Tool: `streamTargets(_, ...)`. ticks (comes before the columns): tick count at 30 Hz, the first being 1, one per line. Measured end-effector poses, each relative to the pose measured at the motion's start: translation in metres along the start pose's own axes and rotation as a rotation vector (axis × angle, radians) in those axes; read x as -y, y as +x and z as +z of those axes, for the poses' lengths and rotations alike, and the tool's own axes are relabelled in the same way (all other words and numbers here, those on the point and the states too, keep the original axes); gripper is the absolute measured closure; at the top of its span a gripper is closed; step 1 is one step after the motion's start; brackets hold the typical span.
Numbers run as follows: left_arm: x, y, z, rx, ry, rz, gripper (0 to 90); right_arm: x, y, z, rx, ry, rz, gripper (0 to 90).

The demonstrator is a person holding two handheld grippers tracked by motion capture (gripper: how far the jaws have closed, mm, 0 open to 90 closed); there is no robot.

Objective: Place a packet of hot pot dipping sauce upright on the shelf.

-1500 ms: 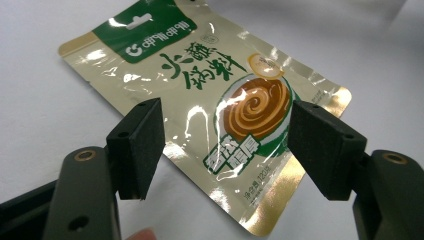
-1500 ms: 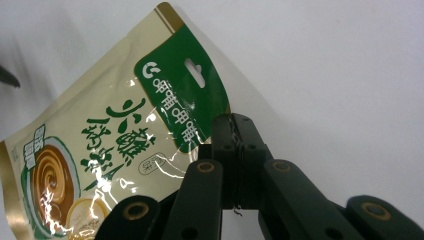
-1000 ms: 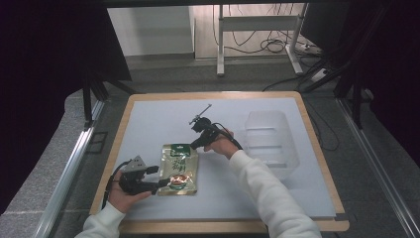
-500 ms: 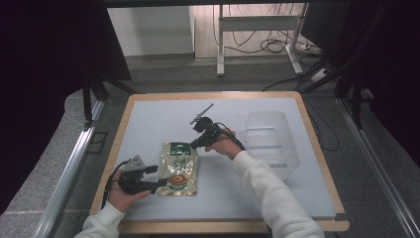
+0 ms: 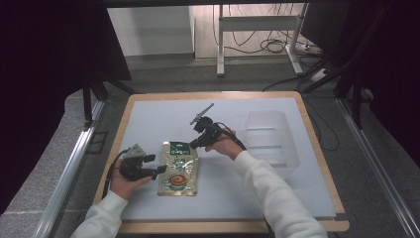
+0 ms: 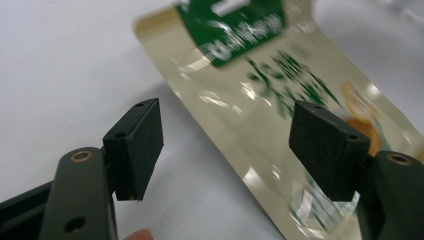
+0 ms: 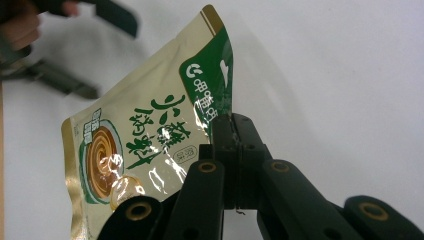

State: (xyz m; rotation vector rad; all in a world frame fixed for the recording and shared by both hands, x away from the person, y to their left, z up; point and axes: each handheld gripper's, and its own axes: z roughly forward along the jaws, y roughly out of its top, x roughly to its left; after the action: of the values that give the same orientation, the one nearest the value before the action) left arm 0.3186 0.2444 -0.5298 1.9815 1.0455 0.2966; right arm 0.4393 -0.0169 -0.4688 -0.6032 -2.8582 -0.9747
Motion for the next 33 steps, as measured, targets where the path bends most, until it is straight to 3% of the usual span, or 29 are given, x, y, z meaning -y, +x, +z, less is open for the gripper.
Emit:
streamTargets(2,-0.006,0.012,0.007,0.012,0.002,-0.048,29.2,0.000,0.001,0.000,0.000,0.000,0.001,89.4)
streamTargets(5,-0.017,0.029,0.021,0.019,0.000,-0.089,29.5,-0.002,0.001,0.000,-0.005,-0.002,-0.010,89.3)
streamTargets(9,-0.025,0.032,0.031,0.047,0.009,-0.074,30.3,-0.001,0.000,0.000,-0.008,-0.007,-0.017,89.3)
streamTargets(16,-0.035,0.035,0.050,0.103,0.023,-0.095,30.4,-0.001,0.001,0.000,-0.008,-0.006,-0.033,89.3)
streamTargets(20,-0.035,0.037,0.051,0.139,0.028,-0.091,35.0,-0.001,0.002,0.001,-0.009,-0.010,-0.038,89.4)
streamTargets(24,-0.035,0.040,0.045,0.150,0.018,-0.087,48.3,-0.001,0.003,0.002,-0.010,-0.011,-0.041,89.3)
streamTargets(29,-0.032,0.039,0.037,0.148,-0.001,-0.094,59.7,0.000,0.003,0.001,-0.010,-0.025,-0.045,89.3)
streamTargets(33,-0.030,0.036,0.030,0.141,0.002,-0.069,65.9,0.000,0.006,0.001,-0.001,-0.022,-0.060,89.3)
